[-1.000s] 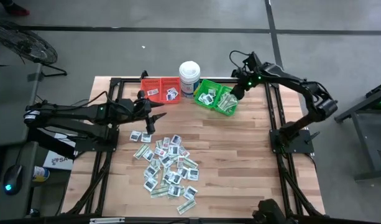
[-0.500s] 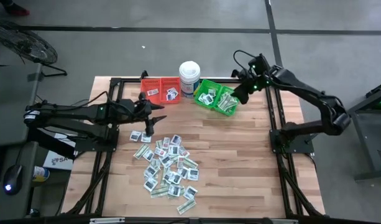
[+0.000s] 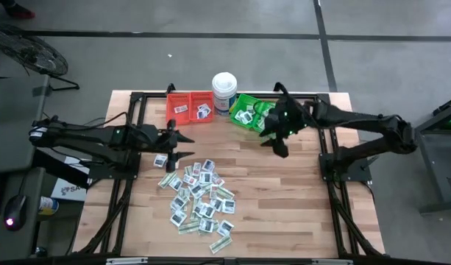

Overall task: Pick & Place First Aid Supplies
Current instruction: Put the green bandage pack into the right green bin, then put the blue alcohol pad into the right orange bin

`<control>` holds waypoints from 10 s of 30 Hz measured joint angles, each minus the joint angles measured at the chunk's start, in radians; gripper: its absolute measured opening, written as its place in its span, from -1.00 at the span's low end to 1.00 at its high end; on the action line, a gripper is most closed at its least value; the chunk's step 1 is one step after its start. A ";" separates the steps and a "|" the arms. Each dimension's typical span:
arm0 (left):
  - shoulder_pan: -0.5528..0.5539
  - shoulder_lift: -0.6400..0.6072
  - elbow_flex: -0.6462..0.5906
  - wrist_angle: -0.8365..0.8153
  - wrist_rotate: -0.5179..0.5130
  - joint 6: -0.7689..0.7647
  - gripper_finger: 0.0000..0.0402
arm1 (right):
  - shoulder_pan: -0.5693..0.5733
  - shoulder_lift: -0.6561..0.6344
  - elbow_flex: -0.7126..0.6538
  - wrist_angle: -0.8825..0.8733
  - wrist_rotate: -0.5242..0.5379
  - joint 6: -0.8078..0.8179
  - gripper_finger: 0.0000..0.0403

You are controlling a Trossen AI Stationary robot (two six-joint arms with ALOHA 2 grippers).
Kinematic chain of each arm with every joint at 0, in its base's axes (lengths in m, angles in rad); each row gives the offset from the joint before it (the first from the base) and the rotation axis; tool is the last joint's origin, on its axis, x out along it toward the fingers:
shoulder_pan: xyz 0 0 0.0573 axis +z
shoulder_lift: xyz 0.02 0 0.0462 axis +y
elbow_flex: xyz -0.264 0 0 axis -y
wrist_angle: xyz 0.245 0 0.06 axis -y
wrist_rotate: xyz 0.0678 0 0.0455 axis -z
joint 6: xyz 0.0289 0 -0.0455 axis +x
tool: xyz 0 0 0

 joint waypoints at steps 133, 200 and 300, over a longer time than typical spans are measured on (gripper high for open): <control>-0.337 -0.134 -0.001 -0.217 -0.231 -0.103 -0.06 | 0.405 0.197 -0.003 -0.353 0.644 0.883 -1.00; -0.337 -0.134 -0.001 -0.162 -0.424 -0.121 -0.06 | -0.484 0.333 0.000 -0.124 0.206 0.169 -0.38; -0.337 -0.219 0.000 -0.315 -0.474 -0.220 -0.06 | 0.230 1.005 0.577 0.248 0.197 0.018 -0.13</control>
